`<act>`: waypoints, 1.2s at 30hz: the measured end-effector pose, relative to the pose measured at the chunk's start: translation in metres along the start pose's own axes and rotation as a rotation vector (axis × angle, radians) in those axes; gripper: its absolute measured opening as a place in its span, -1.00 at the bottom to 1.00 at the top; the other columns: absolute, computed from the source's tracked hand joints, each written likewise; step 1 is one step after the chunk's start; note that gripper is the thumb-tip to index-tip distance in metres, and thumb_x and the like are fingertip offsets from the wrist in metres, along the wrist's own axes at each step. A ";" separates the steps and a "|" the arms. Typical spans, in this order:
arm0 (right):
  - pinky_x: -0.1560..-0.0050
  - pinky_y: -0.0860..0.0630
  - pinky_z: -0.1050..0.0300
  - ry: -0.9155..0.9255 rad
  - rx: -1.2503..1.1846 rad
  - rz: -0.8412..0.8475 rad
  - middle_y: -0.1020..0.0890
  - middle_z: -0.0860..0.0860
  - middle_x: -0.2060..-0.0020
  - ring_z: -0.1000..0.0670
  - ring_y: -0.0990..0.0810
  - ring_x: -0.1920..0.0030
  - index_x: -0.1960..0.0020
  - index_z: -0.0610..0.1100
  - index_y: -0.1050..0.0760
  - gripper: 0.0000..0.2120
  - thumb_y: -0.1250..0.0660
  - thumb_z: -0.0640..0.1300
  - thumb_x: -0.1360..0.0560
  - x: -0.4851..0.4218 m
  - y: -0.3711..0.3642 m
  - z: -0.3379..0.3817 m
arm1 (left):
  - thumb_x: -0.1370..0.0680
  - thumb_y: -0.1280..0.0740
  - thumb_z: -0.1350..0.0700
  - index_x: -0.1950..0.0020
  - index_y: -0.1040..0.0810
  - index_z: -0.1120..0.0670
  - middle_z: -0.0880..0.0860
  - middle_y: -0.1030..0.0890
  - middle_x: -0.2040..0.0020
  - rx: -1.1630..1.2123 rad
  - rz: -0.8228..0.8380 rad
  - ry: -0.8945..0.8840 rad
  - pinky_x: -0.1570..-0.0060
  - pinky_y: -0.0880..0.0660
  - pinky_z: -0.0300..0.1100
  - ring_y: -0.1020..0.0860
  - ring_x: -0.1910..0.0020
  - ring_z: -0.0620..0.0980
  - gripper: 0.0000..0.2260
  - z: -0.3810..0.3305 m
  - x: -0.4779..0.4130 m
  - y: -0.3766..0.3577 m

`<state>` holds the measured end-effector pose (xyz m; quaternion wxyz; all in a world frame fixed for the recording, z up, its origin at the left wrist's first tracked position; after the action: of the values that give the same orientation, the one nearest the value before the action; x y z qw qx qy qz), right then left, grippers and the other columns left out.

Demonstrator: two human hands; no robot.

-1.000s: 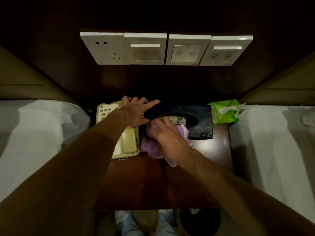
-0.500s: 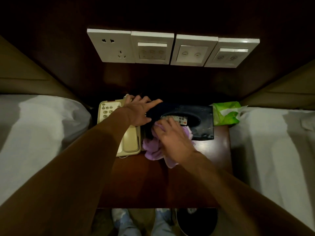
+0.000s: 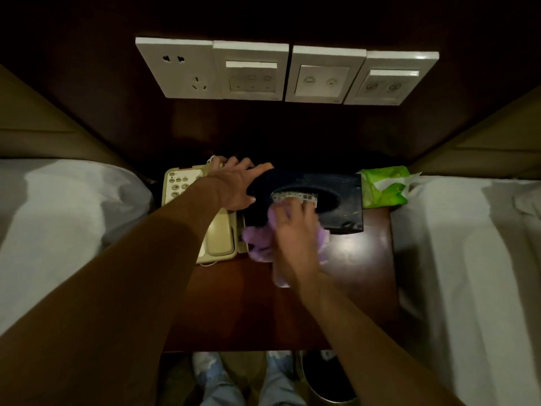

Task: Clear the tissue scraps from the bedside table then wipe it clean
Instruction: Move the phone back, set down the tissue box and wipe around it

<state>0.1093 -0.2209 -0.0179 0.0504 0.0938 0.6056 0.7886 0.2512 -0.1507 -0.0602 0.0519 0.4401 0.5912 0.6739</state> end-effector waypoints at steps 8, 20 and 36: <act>-0.13 -0.49 -0.02 0.079 0.027 0.054 -0.43 -0.06 -0.30 -0.13 -0.36 -0.20 -0.35 -0.08 -0.47 -0.31 -0.52 -0.22 -0.23 0.011 0.003 -0.052 | -0.58 -0.35 -0.13 -0.63 0.10 -0.26 0.03 -0.29 -0.54 -0.037 0.027 0.024 -0.46 -0.10 0.15 -0.28 -0.49 0.12 -0.22 -0.004 0.000 0.003; -0.19 -0.46 -0.06 0.028 0.020 0.029 -0.40 -0.13 -0.31 -0.17 -0.32 -0.22 -0.39 -0.14 -0.43 -0.22 -0.54 -0.24 -0.18 0.014 -0.002 -0.034 | -0.59 -0.34 -0.10 -0.64 0.12 -0.20 0.04 -0.26 -0.55 -0.075 0.017 0.035 -0.49 -0.08 0.12 -0.24 -0.51 0.12 -0.22 -0.009 0.001 0.000; -0.19 -0.41 -0.06 -0.353 -0.092 -0.216 -0.45 -0.19 -0.27 -0.20 -0.38 -0.19 -0.35 -0.20 -0.50 -0.49 -0.38 -0.41 -0.42 0.055 0.022 -0.169 | -0.59 -0.35 -0.11 -0.64 0.15 -0.18 0.06 -0.26 -0.55 -0.112 0.044 0.054 -0.49 -0.10 0.16 -0.26 -0.51 0.13 -0.19 -0.010 -0.001 -0.001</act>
<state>0.0209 -0.3758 -0.0343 0.2443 0.1625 0.5574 0.7767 0.2447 -0.1585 -0.0606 0.0456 0.4312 0.5437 0.7186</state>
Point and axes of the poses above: each hand's wrist, its own x-axis away from the middle knuckle, its own y-axis out of the back of the hand, z = x × y, the point moved 9 cm from there along -x, towards the middle knuckle
